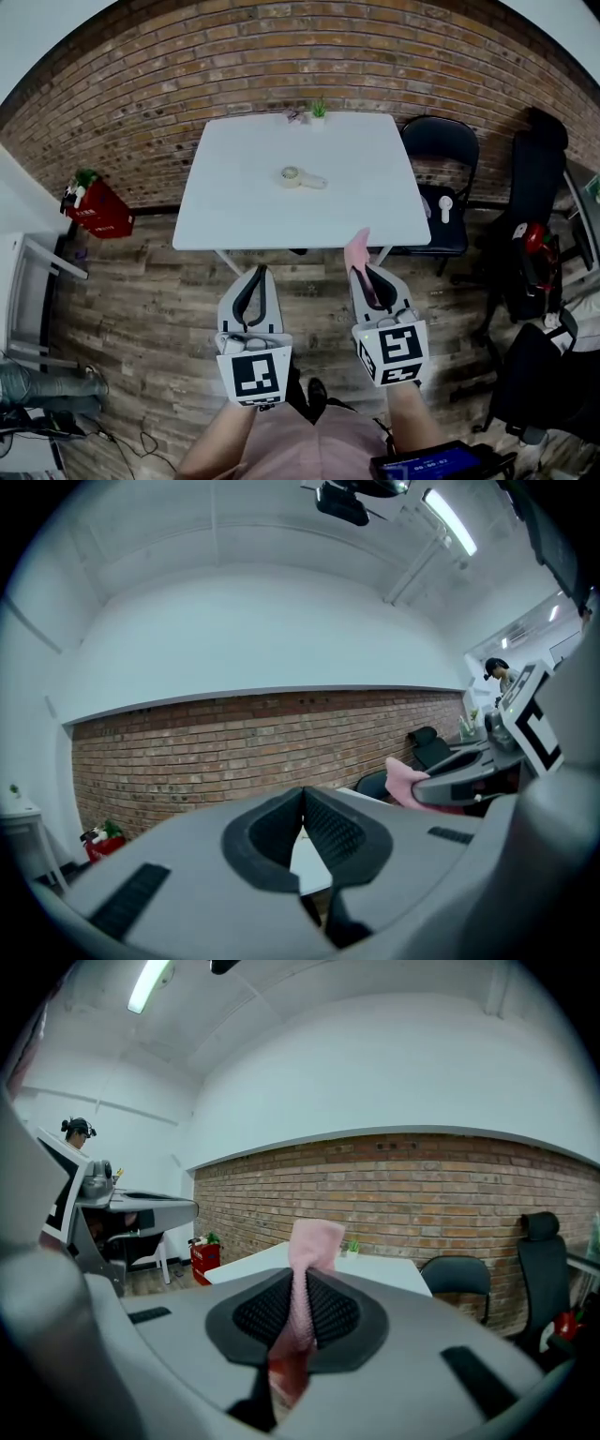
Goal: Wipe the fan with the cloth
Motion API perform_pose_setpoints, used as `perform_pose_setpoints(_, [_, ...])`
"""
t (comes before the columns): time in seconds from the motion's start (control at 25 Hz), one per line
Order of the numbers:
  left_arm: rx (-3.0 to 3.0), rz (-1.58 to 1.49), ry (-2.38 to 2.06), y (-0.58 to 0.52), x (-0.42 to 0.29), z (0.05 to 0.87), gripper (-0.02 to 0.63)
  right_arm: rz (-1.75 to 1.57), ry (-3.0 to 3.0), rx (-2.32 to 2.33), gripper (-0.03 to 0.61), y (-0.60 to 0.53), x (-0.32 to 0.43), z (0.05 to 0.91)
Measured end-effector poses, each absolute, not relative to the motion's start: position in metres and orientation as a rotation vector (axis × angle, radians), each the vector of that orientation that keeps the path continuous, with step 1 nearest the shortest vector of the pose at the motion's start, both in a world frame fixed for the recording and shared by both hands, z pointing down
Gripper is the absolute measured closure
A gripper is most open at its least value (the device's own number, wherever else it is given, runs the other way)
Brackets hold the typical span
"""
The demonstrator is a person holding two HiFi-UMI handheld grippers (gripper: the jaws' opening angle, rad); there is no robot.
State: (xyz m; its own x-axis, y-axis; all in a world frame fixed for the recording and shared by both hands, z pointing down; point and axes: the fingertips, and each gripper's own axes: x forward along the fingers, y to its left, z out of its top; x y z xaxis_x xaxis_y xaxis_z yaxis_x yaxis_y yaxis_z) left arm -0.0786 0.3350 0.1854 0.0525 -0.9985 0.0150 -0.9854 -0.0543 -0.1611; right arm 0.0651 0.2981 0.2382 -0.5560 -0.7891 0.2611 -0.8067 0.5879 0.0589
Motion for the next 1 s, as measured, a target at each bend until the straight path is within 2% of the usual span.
perform_pose_setpoints(0.6, [-2.336,-0.258,2.033,0.171,-0.145,0.239,0.601,0.197,-2.456,1.365,0.536,0.146,0.005,0.285])
perform_pose_setpoints(1.0, [-2.426,-0.337,1.924,0.059,-0.186,0.245,0.601,0.197,-2.396,1.464,0.537,0.038,-0.033,0.276])
